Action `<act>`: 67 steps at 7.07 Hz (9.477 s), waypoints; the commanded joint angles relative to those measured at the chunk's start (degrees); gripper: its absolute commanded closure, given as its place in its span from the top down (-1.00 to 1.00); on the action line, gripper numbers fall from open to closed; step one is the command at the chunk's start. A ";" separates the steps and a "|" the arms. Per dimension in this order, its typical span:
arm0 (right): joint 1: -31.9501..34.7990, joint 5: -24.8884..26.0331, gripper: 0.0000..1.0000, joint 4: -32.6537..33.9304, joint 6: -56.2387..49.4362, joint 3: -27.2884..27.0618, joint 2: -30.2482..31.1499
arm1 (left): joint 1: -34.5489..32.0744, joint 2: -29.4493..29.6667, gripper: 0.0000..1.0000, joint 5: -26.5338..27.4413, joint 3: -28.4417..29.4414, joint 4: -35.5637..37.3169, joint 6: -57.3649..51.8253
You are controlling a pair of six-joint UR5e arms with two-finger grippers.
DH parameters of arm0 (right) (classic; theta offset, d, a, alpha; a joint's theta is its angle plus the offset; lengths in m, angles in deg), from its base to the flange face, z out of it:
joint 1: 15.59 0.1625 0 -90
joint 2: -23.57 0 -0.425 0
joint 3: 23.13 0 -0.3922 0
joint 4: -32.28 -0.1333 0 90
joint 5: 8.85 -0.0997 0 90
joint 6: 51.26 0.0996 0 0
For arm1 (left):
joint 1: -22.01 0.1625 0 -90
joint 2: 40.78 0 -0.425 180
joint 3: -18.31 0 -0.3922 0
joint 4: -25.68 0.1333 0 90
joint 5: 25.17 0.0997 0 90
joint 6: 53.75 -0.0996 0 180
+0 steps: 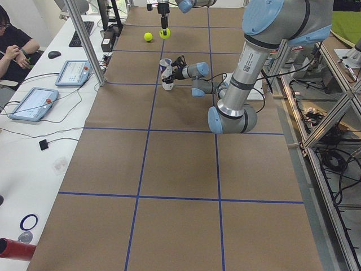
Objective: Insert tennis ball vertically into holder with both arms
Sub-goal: 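Move the ball over the can's open top with the right gripper, then open the right gripper to drop the ball into the can, then move the right gripper to the other yellow tennis ball, then grasp the second ball with the right gripper and lift it, then carry the ball over the can's open top with the right gripper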
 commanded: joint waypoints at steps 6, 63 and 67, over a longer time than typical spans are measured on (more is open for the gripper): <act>-8.19 9.06 -1.00 -0.14 6.97 12.59 -17.02 | -0.09 1.16 0.36 -0.06 0.05 0.19 -3.15; -4.23 2.30 -1.00 2.49 7.84 17.61 -22.57 | -1.58 3.35 0.55 -0.14 2.07 0.45 -3.59; -6.80 4.87 -1.00 2.49 7.76 18.14 -19.50 | -1.58 3.88 0.55 -0.14 1.98 0.45 -3.68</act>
